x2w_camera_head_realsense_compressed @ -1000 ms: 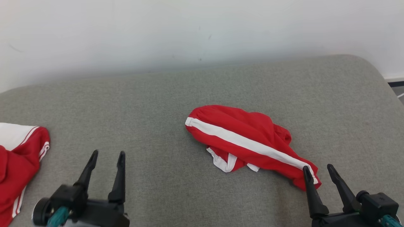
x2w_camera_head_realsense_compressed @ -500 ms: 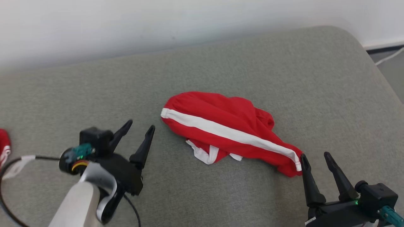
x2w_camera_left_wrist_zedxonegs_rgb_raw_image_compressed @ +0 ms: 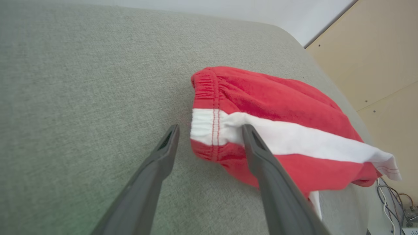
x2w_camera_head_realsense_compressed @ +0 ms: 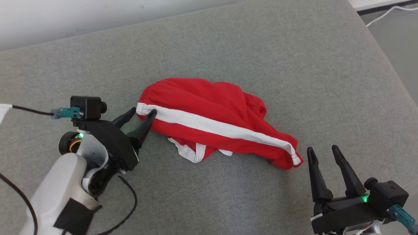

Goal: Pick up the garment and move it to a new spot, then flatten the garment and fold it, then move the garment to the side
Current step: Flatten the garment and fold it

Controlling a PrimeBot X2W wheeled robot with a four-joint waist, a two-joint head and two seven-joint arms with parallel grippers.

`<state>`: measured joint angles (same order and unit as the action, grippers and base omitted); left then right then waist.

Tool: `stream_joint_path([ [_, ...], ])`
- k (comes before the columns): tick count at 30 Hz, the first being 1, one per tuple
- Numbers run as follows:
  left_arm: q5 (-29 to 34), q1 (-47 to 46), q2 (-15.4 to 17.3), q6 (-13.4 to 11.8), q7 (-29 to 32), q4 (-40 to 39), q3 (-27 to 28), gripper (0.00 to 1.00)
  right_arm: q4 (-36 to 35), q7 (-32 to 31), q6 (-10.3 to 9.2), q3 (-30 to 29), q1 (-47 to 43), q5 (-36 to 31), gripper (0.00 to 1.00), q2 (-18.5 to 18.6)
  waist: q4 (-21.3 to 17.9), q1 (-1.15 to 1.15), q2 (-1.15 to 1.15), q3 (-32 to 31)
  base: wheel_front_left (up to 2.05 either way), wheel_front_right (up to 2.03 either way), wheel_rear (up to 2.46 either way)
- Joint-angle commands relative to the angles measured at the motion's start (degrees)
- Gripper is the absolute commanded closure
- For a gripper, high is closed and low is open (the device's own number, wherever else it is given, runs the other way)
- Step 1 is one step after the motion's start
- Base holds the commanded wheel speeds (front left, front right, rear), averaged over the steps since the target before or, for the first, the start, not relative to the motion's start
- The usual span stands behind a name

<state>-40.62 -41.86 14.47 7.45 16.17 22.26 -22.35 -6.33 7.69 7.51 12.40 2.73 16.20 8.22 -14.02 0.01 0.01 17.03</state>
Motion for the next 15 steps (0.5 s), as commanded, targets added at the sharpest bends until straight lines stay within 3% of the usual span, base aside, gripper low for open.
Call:
stream_joint_path([
  [1, -1.87, -1.08, 1.39, -0.02, 0.99, 0.71, -0.61, 0.0, 0.3, 0.64, -0.04, 0.0, 0.53, 0.35, 0.0, -0.12, -0.67, -0.01, -0.01, 0.81, 0.0, 0.0, 0.0],
  [10, -9.67, -2.6, 3.86, -0.01, 4.75, 2.53, -2.63, 0.0, 1.7, 1.61, -0.04, 0.54, 1.47, 0.88, 0.0, -0.5, -1.3, -0.01, -0.01, 1.03, 0.0, 0.0, 0.0],
  [11, -10.25, -2.7, 4.15, -0.01, 4.41, 2.05, -2.79, 0.49, 1.87, 1.72, -0.04, 0.54, 1.55, 0.97, 0.0, -0.5, -1.35, -0.01, -0.01, 0.97, 0.0, 0.0, 0.0],
  [12, -11.0, -2.72, 4.55, -0.01, 4.23, 1.84, -3.02, 0.88, 2.06, 1.74, -0.04, 0.54, 1.54, 0.99, 0.0, -0.48, -1.37, -0.01, -0.01, 0.93, 0.0, 0.0, 0.0],
  [13, -11.56, -2.65, 4.81, -0.01, 4.08, 1.71, -3.32, 1.0, 2.22, 1.65, -0.04, 0.56, 1.49, 0.96, 0.0, -0.38, -1.36, -0.01, -0.01, 0.87, 0.0, 0.0, 0.0],
  [15, -12.11, -2.68, 4.98, -0.01, 3.75, 1.34, -3.65, 1.0, 2.4, 1.36, -0.04, 0.82, 1.38, 0.98, 0.0, -0.23, -1.34, -0.01, -0.01, 0.81, 0.0, 0.0, 0.0],
])
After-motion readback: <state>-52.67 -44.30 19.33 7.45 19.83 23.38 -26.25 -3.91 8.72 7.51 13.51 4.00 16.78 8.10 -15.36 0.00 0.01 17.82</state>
